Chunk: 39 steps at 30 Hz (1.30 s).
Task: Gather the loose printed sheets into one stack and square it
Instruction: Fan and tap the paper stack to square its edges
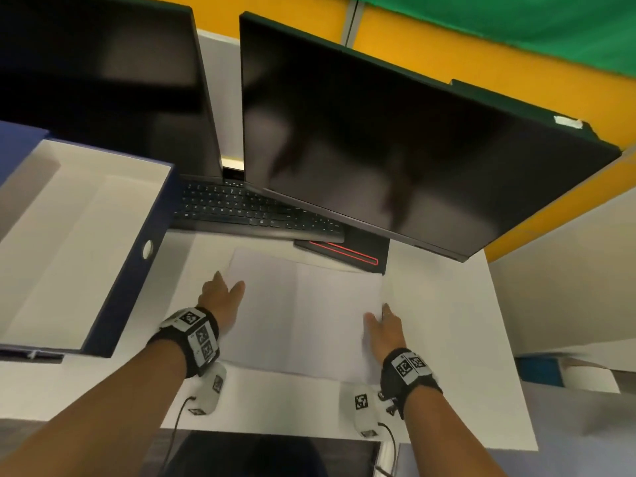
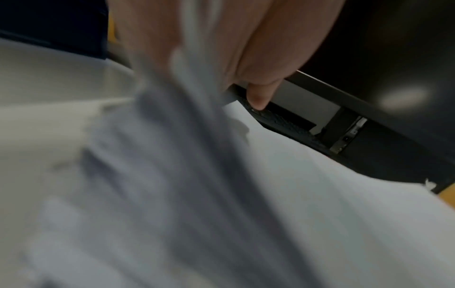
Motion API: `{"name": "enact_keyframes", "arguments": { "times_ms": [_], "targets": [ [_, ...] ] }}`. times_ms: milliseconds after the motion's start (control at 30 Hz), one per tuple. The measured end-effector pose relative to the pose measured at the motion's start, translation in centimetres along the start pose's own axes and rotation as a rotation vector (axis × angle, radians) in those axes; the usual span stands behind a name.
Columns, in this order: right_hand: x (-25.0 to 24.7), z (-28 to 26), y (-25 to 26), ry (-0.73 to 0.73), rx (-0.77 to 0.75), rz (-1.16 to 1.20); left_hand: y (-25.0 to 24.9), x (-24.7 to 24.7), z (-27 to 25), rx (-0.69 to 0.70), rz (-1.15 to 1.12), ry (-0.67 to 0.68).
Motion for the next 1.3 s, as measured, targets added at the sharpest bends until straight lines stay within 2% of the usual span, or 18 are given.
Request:
{"name": "enact_keyframes", "arguments": {
  "times_ms": [67,167,267,367,500,567,733,867,967,1100,1200,1300],
  "targets": [
    [0.4,0.3,0.2,-0.012,0.017,0.024,-0.2,0.7,-0.5,-0.028,0.031,-0.006],
    [0.5,0.9,0.0,-0.037,0.028,0.07,-0.3,0.4,-0.5,-0.029,-0.107,-0.043],
    [-0.4,0.7,0.4,-0.067,0.004,0.109,-0.8,-0.5,-0.6,0.009,-0.129,-0.07],
    [-2.3,-0.7,2.6,-0.127,-0.092,0.237,-2.9,-1.4,-2.2,0.195,-0.272,-0.137],
    [-5.8,-4.1,6.3,-0.293,-0.333,0.425,-5.5,-3.5,-5.3,0.479,-0.456,-0.274],
    [-6.6,-5.4,6.5,-0.298,-0.388,0.478,-5.6,-3.9,-6.0,0.577,-0.416,-0.309],
    [-6.6,-5.8,4.7,-0.246,-0.336,0.326,-4.1,-3.5,-5.7,0.54,-0.244,-0.157],
    [-8.4,-5.9,6.2,-0.298,-0.437,0.287,-5.9,-4.8,-7.1,0.741,-0.23,-0.254],
    [-9.0,-6.3,7.3,-0.3,-0.52,0.203,-6.7,-5.1,-7.5,0.898,-0.094,-0.331],
    [-8.4,-6.4,7.5,-0.342,-0.633,-0.051,-6.8,-4.8,-7.0,0.919,-0.016,-0.393],
    [-8.0,-6.3,7.3,-0.425,-0.623,0.053,-7.2,-4.7,-7.0,0.913,-0.034,-0.42],
    [-8.0,-6.2,7.7,-0.4,-0.53,0.16,-7.3,-4.8,-7.0,0.913,-0.045,-0.422]
  ]
}}
Point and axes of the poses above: each hand's wrist, its own z-axis towards the middle knuckle, its own x-axis out of the palm, y = z × x, the point moved 1 cm from there along z, towards the middle knuckle, and after that the axes turned 1 degree about -x, right-handed, at the moved point
